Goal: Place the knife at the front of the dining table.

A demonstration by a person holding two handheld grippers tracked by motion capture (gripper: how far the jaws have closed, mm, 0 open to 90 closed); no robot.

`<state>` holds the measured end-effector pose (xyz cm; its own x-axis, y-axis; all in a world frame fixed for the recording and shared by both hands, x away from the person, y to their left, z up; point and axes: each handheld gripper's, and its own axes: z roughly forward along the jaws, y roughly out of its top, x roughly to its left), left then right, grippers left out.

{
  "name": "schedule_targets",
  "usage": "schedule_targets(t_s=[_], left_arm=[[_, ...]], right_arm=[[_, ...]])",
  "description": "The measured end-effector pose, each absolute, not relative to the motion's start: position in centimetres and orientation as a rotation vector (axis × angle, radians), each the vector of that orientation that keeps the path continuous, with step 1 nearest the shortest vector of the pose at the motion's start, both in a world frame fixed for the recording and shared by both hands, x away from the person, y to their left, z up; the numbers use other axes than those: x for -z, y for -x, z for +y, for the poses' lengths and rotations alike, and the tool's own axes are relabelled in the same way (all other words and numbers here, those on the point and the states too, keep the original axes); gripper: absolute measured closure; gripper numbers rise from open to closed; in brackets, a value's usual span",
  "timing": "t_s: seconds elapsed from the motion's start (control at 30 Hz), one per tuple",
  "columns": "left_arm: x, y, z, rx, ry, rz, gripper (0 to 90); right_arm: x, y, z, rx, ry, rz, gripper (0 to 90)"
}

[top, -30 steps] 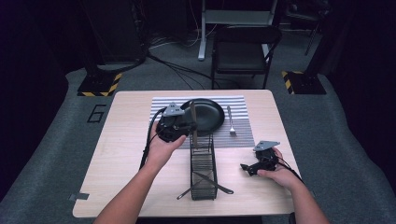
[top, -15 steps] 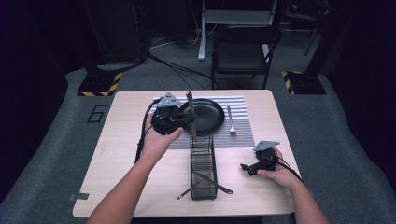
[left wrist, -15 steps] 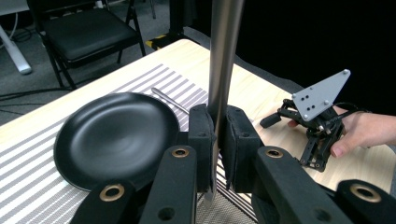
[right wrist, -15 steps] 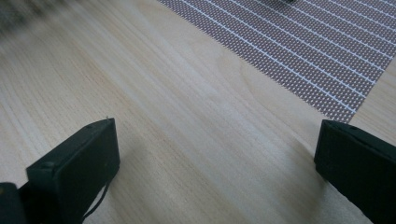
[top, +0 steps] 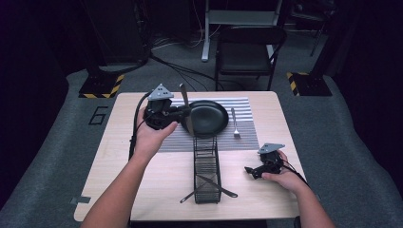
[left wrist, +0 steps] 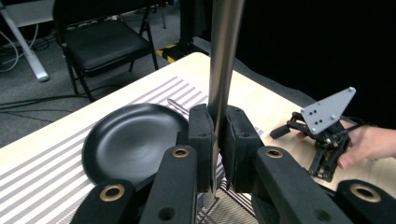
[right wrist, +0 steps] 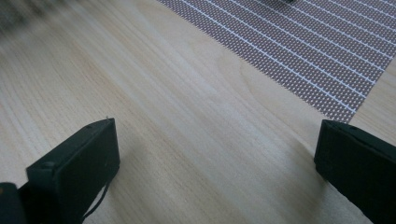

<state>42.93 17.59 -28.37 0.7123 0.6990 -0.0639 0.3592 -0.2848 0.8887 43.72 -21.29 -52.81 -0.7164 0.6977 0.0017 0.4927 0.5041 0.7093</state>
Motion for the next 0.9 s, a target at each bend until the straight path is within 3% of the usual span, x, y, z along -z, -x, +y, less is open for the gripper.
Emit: schedule_targets(t_s=[0.37,0.9], left_arm=[[28.6,-44.1,19.6,-0.454,-1.868,0.874,82.8],[33.8,-46.6,21.3,-0.500,-1.861,0.995,82.8]], right_arm=[[52.8,-43.7,-21.3,-1.027,-1.003,2.465,0.0],[52.8,-43.7,-21.3,-1.027,-1.003,2.465,0.0]])
